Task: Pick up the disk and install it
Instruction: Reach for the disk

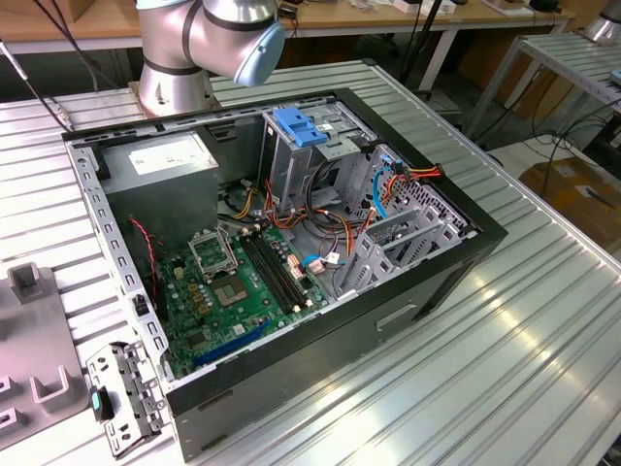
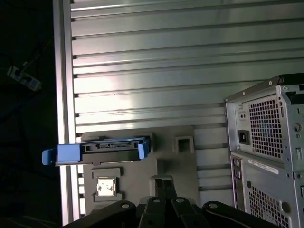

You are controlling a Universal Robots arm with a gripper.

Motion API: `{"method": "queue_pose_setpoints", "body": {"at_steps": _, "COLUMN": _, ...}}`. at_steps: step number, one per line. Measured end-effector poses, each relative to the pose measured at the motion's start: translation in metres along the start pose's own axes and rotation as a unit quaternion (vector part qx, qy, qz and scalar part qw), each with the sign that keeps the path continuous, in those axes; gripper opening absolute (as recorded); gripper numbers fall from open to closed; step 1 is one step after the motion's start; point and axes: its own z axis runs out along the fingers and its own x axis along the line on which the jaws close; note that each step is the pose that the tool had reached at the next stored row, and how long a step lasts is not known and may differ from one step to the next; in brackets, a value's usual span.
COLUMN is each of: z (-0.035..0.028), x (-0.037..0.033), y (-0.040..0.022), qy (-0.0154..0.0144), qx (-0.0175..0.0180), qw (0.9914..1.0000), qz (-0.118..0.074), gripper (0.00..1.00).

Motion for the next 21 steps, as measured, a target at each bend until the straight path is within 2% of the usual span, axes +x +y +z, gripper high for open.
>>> {"method": "queue_pose_setpoints", "body": {"at_steps": 10, "z": 0.0017, "x": 0.0356, "y": 0.0021, "qy": 0.0000, "qx": 0.0000, "qw": 1.00000, "qz": 0.000, "gripper": 0.11}}
{"method": "queue_pose_setpoints", "body": {"at_steps": 13, "z": 0.0020, "x": 0.0425, "y": 0.0023, "qy": 0.0000, "qx": 0.0000, "qw": 1.00000, "qz": 0.000, "gripper": 0.11}}
{"method": "queue_pose_setpoints", "body": {"at_steps": 15, "z": 0.0035, "x": 0.0683, "y": 0.0020, "qy": 0.0001, "qx": 0.0000, "qw": 1.00000, "qz": 0.000, "gripper": 0.11}}
{"method": "queue_pose_setpoints", "body": {"at_steps": 16, "z": 0.0045, "x": 0.0873, "y": 0.0016, "qy": 0.0001, "qx": 0.0000, "qw": 1.00000, "qz": 0.000, "gripper": 0.11}}
{"method": "queue_pose_setpoints", "body": {"at_steps": 17, "z": 0.0050, "x": 0.0975, "y": 0.0017, "qy": 0.0000, "qx": 0.0000, "qw": 1.00000, "qz": 0.000, "gripper": 0.11}}
{"method": "queue_pose_setpoints", "body": {"at_steps": 20, "z": 0.0055, "x": 0.1062, "y": 0.0026, "qy": 0.0001, "qx": 0.0000, "qw": 1.00000, "qz": 0.000, "gripper": 0.11}}
{"method": "queue_pose_setpoints", "body": {"at_steps": 21, "z": 0.0055, "x": 0.1064, "y": 0.0027, "qy": 0.0001, "qx": 0.0000, "qw": 1.00000, "qz": 0.000, "gripper": 0.11}}
